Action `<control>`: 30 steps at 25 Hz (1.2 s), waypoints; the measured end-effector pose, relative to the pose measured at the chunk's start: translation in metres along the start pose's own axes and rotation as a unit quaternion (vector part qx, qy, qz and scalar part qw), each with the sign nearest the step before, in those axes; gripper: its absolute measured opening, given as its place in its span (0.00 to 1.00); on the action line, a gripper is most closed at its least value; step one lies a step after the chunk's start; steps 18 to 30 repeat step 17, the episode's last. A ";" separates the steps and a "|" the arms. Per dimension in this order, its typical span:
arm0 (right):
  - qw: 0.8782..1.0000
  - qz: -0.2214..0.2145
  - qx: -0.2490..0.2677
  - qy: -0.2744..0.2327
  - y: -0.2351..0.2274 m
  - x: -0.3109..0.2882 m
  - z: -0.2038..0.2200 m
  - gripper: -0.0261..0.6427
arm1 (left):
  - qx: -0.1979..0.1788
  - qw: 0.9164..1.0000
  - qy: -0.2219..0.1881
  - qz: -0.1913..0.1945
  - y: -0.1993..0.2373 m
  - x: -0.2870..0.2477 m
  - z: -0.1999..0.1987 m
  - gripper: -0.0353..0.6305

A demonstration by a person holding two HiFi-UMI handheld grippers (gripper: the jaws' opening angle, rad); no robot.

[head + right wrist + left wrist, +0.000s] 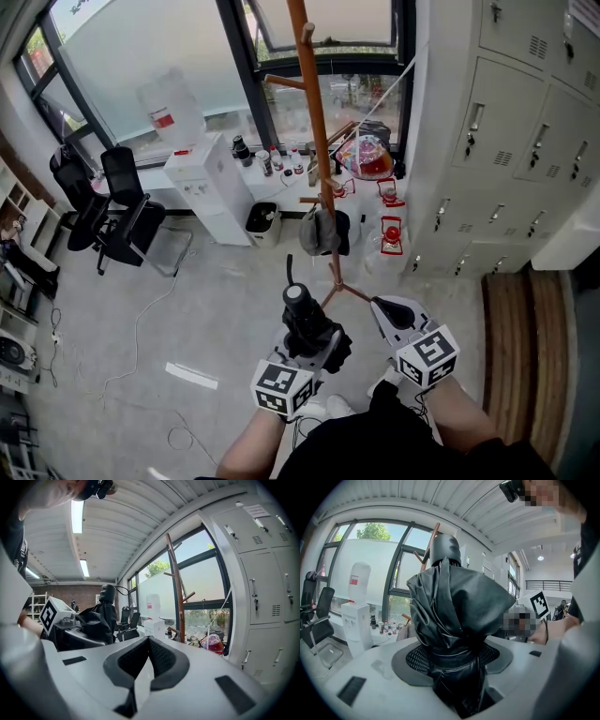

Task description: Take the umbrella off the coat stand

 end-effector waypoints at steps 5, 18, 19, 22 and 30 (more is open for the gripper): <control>1.000 0.000 0.001 0.000 0.001 -0.002 0.000 0.12 | -0.004 1.000 0.000 0.000 0.002 0.001 0.000 0.44; 1.000 -0.002 0.003 0.000 0.005 -0.004 -0.001 0.12 | -0.001 1.000 -0.001 -0.001 0.005 0.004 -0.001 0.44; 1.000 -0.002 0.003 0.000 0.005 -0.004 -0.001 0.12 | -0.001 1.000 -0.001 -0.001 0.005 0.004 -0.001 0.44; 1.000 -0.002 0.003 0.000 0.005 -0.004 -0.001 0.12 | -0.001 1.000 -0.001 -0.001 0.005 0.004 -0.001 0.44; 1.000 -0.002 0.003 0.000 0.005 -0.004 -0.001 0.12 | -0.001 1.000 -0.001 -0.001 0.005 0.004 -0.001 0.44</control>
Point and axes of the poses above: the fingertips, and each gripper's own axes: x backward along the fingers, y to its left, z out of its underside, the point moved 2 cm from there along x, backward along the fingers, and after that the axes turned 14 degrees about x, right-handed, at the moved point
